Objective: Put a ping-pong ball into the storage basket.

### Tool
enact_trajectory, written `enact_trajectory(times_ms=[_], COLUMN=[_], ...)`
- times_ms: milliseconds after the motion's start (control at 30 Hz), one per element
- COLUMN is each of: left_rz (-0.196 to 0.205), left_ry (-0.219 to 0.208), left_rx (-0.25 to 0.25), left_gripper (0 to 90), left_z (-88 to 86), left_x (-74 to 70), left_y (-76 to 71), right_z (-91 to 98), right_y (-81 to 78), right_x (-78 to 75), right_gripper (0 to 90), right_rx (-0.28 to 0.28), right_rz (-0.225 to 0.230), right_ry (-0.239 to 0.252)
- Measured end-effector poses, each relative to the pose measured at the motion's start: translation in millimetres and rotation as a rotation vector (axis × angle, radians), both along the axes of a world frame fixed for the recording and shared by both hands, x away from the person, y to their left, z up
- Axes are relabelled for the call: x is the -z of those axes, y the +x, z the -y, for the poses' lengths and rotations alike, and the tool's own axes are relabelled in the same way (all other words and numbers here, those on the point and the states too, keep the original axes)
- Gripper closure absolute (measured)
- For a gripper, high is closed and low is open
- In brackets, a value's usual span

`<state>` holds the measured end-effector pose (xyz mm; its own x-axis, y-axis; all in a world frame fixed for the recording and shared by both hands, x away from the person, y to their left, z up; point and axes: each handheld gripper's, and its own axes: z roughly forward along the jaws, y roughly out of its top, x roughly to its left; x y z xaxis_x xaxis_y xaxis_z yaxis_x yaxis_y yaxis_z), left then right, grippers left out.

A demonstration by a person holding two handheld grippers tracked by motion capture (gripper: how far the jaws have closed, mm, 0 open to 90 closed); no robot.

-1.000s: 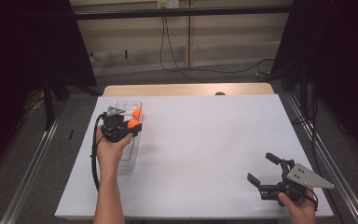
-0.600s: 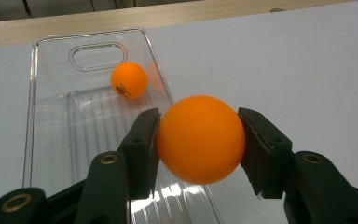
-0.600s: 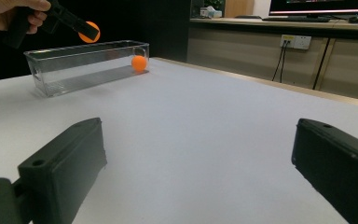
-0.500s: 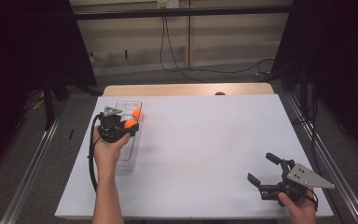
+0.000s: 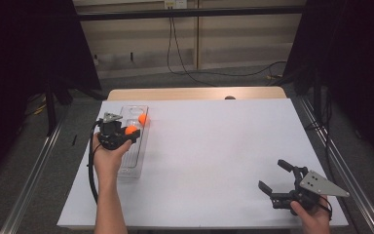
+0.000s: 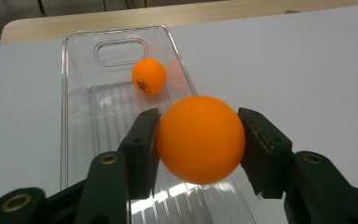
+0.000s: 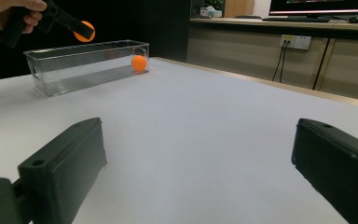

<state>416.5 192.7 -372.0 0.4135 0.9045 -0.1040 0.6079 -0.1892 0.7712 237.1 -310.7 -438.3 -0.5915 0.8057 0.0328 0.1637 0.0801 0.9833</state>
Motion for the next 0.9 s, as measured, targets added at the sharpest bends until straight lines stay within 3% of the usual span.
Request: enact_trajectory(times_ms=[300, 900], left_rz=[0.004, -0.005], left_ry=[0.028, 0.042], left_rx=[-0.022, -0.037], left_gripper=[50.9, 50.9], left_z=[-3.2, -5.7], left_x=[1.6, 8.6], left_y=[0.0, 2.4], right_z=[0.2, 0.1], right_y=[-0.1, -0.3], right_x=[0.0, -0.2], right_gripper=[2.4, 2.3], right_rx=[0.002, 0.003], right_rz=[0.003, 0.001], right_ry=[0.001, 0.006])
